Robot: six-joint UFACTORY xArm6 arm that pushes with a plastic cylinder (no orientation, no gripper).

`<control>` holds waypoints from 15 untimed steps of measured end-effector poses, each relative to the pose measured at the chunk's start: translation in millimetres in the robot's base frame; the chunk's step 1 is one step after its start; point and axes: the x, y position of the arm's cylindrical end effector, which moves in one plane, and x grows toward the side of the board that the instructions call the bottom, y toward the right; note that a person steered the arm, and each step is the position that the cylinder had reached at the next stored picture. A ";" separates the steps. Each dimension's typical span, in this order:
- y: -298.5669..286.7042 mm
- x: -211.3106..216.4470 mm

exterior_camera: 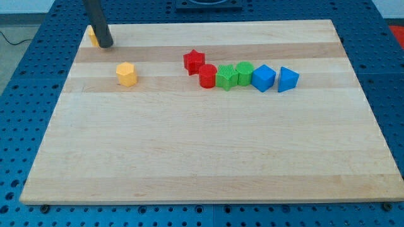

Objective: Place the green circle at the top center of the board above the red star

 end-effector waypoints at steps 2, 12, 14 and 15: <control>8.3 36.2; 298.2 123.6; 321.6 121.4; 307.0 70.7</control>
